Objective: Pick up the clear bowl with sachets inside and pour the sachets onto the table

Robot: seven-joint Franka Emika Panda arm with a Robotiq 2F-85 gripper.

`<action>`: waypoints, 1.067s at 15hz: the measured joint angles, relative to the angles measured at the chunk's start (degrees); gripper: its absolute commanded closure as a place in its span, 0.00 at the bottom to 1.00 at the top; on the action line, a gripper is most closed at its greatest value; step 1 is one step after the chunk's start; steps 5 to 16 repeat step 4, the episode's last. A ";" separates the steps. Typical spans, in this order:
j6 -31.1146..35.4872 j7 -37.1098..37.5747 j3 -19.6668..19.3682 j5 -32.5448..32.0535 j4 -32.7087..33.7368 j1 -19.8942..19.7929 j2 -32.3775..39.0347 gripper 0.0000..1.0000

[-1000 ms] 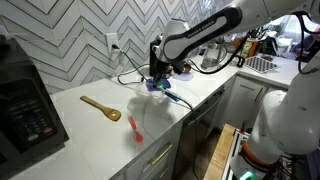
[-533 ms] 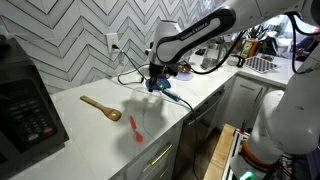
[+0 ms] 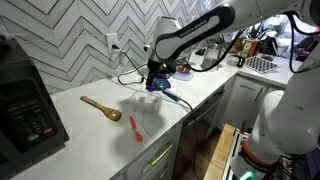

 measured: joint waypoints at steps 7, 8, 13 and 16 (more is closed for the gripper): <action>8.79 -2.06 0.02 0.09 -4.10 0.43 -9.08 0.18; 8.79 -2.06 0.02 0.09 -4.10 0.43 -9.08 0.18; 8.79 -2.06 0.02 0.09 -4.10 0.43 -9.08 0.18; 8.79 -2.06 0.02 0.09 -4.10 0.43 -9.08 0.18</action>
